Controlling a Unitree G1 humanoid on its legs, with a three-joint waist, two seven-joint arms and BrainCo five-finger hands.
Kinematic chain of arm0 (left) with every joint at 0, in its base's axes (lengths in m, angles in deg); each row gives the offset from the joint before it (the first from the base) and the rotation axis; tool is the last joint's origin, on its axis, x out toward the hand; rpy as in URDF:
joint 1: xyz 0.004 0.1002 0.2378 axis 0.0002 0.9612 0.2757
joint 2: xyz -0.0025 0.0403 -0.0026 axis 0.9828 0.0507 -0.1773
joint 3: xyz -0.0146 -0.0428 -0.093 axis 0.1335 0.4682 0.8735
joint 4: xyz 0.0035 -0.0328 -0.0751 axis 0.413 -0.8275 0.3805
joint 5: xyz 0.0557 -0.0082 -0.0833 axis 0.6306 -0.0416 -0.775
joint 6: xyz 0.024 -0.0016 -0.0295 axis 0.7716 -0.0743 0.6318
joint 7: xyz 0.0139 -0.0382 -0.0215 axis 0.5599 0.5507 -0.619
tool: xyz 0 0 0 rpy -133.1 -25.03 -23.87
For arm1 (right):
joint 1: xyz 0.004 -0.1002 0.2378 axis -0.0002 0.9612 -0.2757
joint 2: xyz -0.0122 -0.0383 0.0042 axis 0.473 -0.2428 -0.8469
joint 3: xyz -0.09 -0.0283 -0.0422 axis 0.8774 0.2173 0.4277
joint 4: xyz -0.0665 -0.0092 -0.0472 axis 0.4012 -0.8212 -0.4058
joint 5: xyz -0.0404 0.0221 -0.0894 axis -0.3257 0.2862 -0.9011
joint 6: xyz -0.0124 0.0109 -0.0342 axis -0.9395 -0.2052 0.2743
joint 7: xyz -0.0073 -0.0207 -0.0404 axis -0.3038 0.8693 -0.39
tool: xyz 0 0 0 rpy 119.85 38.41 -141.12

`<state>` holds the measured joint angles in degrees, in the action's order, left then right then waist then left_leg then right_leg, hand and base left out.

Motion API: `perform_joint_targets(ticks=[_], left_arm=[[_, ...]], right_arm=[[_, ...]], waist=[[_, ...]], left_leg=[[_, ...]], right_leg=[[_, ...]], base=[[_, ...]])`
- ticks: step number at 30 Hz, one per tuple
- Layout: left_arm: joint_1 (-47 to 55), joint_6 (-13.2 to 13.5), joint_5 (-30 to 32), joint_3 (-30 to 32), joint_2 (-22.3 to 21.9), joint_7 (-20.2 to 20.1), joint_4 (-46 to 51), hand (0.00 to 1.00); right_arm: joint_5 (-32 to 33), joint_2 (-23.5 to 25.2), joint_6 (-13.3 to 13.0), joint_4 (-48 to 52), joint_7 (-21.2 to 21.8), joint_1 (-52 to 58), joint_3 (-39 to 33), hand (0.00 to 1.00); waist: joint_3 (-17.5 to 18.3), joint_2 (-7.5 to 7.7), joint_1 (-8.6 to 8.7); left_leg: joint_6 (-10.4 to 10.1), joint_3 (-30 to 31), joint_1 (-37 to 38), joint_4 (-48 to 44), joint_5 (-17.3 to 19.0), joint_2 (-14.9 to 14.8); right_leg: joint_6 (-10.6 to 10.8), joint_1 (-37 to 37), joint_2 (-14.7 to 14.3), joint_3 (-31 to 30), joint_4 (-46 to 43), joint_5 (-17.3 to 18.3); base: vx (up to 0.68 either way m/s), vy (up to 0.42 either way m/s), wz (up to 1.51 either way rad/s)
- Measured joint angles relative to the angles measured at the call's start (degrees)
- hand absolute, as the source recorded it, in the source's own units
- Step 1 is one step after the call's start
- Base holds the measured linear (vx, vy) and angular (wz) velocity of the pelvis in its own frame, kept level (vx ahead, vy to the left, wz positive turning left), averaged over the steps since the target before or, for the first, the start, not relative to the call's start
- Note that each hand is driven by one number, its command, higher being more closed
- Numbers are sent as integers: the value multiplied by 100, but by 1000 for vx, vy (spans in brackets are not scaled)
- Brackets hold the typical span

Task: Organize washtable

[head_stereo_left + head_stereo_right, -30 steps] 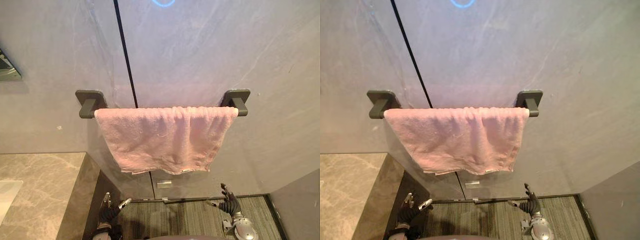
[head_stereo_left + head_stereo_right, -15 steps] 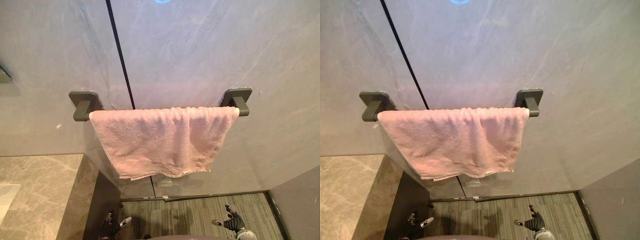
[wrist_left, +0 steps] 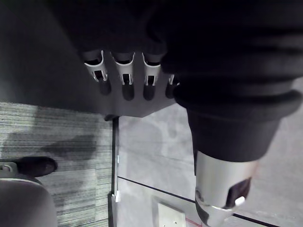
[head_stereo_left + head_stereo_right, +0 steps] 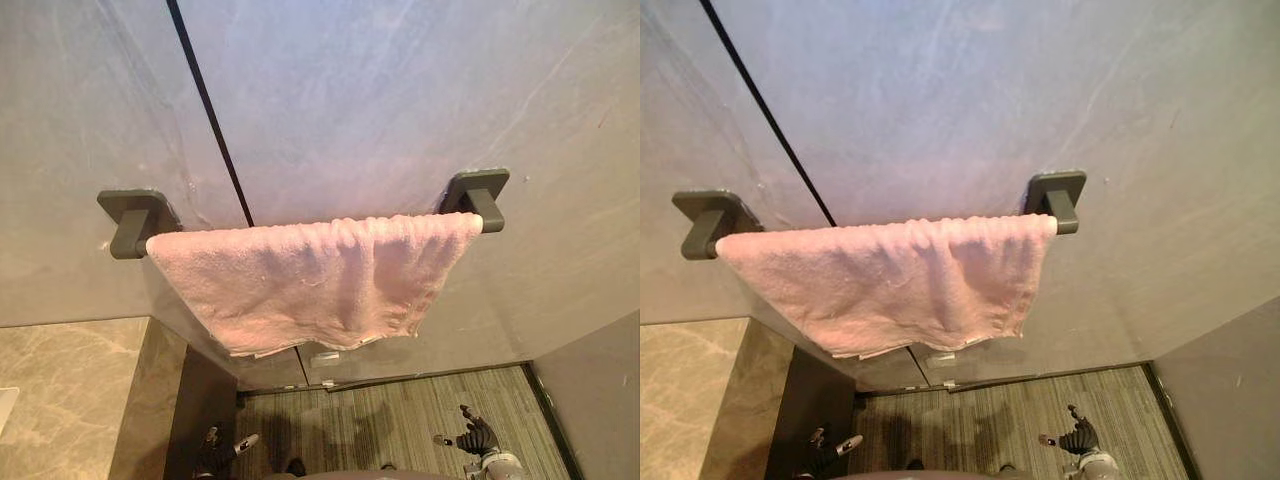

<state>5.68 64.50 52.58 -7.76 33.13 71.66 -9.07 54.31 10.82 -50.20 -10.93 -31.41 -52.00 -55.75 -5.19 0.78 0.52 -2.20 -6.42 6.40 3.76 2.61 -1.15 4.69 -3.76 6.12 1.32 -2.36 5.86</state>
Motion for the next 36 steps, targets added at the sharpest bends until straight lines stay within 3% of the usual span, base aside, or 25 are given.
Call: perform_joint_targets(ticks=[6, 11, 12, 13, 15, 16, 17, 18, 19, 20, 22, 25, 27, 28, 30, 31, 33, 35, 36], left_arm=[[-41, 2, 3, -12, -6, 2, 3, 0], [-512, 1, 1, -122, 26, 19, 213, 0], [-544, 6, 0, -206, 56, 21, 390, 0], [-572, 12, -3, -246, 76, 18, 480, 0], [-575, 16, -14, -276, 128, 21, 617, 0], [-572, 15, -20, -275, 159, 24, 629, 0], [-571, 12, -22, -263, 198, 37, 633, 0], [-591, 5, -23, -256, 260, 66, 630, 0], [-644, -12, -28, -244, 313, 108, 599, 0], [-619, -14, -35, -273, 236, 123, 557, 0], [-559, -14, -85, -314, 59, 134, 493, 0], [-590, 5, -270, -686, -80, 149, 502, 0], [-515, 11, -329, -770, -74, 143, 506, 0], [-481, 13, -430, -725, -111, 139, 588, 0], [-453, -10, -479, -705, -175, 126, 618, 0], [-452, -10, -481, -721, -191, 115, 614, 0], [-510, -17, -485, -742, -206, 106, 513, 0], [-542, -14, -484, -774, -239, 102, 504, 0], [-564, -18, -482, -830, -255, 92, 495, 0]], right_arm=[[-43, -2, 16, 35, -1, -130, 61, 0], [-48, -25, 20, 563, -15, -229, 416, 0], [-48, -20, 20, 619, -12, -226, 514, 0], [-52, -3, 19, 689, -6, -223, 557, 0], [-50, 10, 5, 715, 4, -108, 665, 0], [-44, 10, 2, 714, 5, -92, 695, 0], [-40, 18, -7, 730, 4, -150, 700, 0], [-36, 8, -26, 736, -1, -266, 697, 0], [-35, -49, -23, 737, -8, -432, 694, 0], [-31, -149, -19, 739, -11, -596, 695, 0], [32, -243, -19, 863, -18, -566, 695, 0], [154, -403, -26, 953, -40, -477, 682, 0], [182, -347, -16, 961, -54, -461, 653, 0], [178, -301, -17, 1065, -105, -369, 582, 0], [176, -252, -33, 1324, -143, -407, 441, 0], [178, -235, -41, 1343, -146, -401, 389, 0], [193, -208, -33, 1305, -140, -295, 373, 0], [239, -115, -2, 1124, -154, -86, 171, 0], [255, -94, 29, 1018, -183, -41, 52, 0]], waist=[[-164, 25, -26], [-403, 115, -120], [-422, 90, -130], [-440, 79, -128], [-438, 50, -150], [-323, 183, -150], [-270, 197, -210], [-205, 333, -284], [-226, 363, -322], [-300, 233, -359], [-356, 121, -422], [-562, -174, -281], [-602, -175, -258], [-627, -72, -194], [-649, -53, -233], [-644, -53, -172], [-614, -104, -65], [-514, -208, 158], [-438, -307, 273]], left_leg=[[51, -403, -187, -210, 121, -13], [119, -610, -1267, -1553, 588, -252], [139, -590, -1398, -1585, 579, -331], [138, -516, -1442, -1654, 578, -342], [125, -251, -1556, -1828, 568, -347], [98, -140, -1752, -1956, 552, -352], [34, -109, -2034, -2105, 512, -363], [-30, -88, -2283, -2299, 470, -371], [-135, -50, -2591, -2519, 365, -453], [-193, 5, -2796, -2695, 248, -565], [-243, 172, -2740, -2435, 1, -655], [-323, 510, -2708, -2028, -479, -708], [-293, 565, -2484, -1200, -1460, -760], [-352, 567, -2497, -1388, -1377, -676], [-312, 180, -2564, -2547, -491, -663], [-320, -27, -2403, -3077, -76, -652], [-271, -271, -1934, -3326, 267, -751], [-256, -546, -1284, -2722, 360, -872], [-467, -583, -831, -1707, 163, -870]], right_leg=[[25, 439, -14, -405, -288, -46], [56, 1318, -84, -500, -1037, -68], [86, 1326, -63, -496, -1104, 6], [49, 1404, -48, -413, -1627, 256], [191, 1351, 12, -328, -2974, 788], [297, 1248, 55, -356, -3182, 909], [401, 1184, 137, -467, -3205, 1027], [491, 1162, 234, -591, -3042, 1093], [520, 1114, 92, -757, -2624, 1222], [518, 1010, -47, -784, -2223, 1222], [345, 767, -141, -732, -1762, 1316], [-83, 511, -516, -249, -1577, 1342], [-361, 605, -612, -20, -1800, 1146], [-489, 555, -554, 212, -1645, 1109], [-716, 712, -474, 522, -1648, 1040], [-827, 785, -386, 682, -1607, 976], [-911, 746, -314, 1015, -1477, 916], [-904, 675, -306, 1471, -1311, 810], [-860, 686, -342, 1714, -1183, 733]], base=[[-70, 5, -39], [-122, -30, -19], [-74, 10, 23], [-66, -3, 52], [-32, -94, 72], [-58, -222, 61], [-36, -231, 42], [-78, -264, 19], [-123, -257, -3], [-181, -234, -10], [-153, -202, 16], [-181, -270, 86], [-183, -179, 104], [-221, -186, 85], [-265, -211, 47], [-219, -134, 31], [-202, -64, 71], [-170, 1, 122], [-115, 54, 103]])
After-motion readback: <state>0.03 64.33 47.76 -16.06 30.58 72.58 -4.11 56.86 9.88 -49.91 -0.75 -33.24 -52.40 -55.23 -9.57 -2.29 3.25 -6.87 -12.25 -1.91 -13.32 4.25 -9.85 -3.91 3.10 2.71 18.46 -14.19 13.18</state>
